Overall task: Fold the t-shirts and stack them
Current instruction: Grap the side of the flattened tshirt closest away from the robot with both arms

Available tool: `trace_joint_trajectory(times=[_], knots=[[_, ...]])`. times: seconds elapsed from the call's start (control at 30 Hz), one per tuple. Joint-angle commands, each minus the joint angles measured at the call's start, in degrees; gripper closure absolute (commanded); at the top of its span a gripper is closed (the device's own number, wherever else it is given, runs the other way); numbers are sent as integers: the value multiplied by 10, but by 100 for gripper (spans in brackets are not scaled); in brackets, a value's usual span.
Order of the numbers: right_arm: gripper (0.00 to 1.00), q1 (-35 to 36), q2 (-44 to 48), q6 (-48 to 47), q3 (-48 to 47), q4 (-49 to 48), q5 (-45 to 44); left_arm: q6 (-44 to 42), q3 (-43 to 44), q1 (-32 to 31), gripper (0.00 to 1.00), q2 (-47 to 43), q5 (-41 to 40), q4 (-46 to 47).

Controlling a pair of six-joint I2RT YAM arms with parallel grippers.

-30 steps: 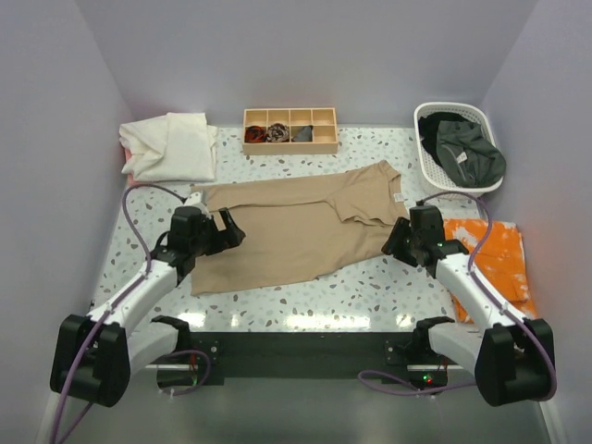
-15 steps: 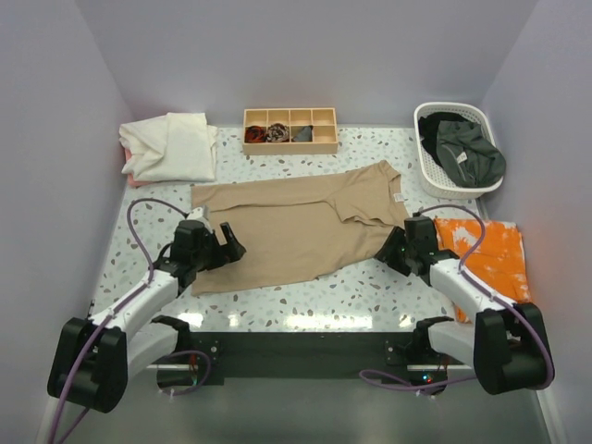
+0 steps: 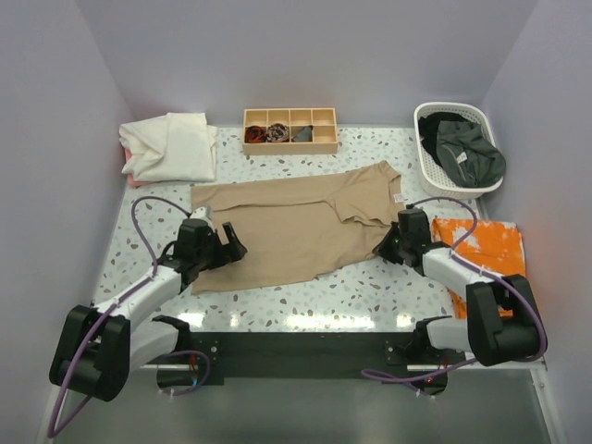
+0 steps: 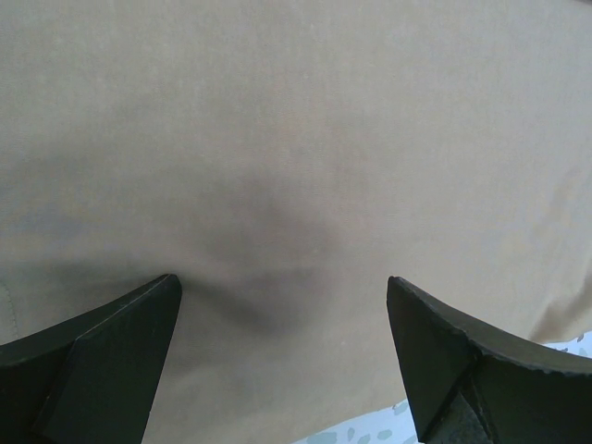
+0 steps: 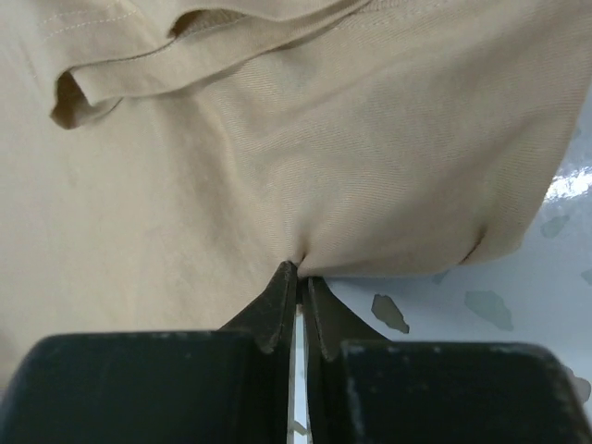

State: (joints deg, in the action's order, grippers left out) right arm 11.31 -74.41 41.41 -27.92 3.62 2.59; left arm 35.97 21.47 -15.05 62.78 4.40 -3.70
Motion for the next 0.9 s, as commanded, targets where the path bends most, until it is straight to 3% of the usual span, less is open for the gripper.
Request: trace_joint_trajectory(times=[0.0, 0.3, 0.43, 0.67, 0.87], knots=[[100, 14, 42, 3, -13, 41, 2, -5, 22, -3, 2, 9, 2, 19], [98, 15, 68, 3, -87, 121, -9, -25, 67, -4, 4, 30, 13, 1], [98, 15, 49, 1, -127, 141, -21, -47, 91, -4, 12, 39, 16, -17], [99, 15, -34, 3, -205, 154, 3, -66, 103, -6, 25, 60, 31, -10], [100, 16, -128, -4, -286, 159, 1, -67, 111, -16, 28, 88, 60, 6]])
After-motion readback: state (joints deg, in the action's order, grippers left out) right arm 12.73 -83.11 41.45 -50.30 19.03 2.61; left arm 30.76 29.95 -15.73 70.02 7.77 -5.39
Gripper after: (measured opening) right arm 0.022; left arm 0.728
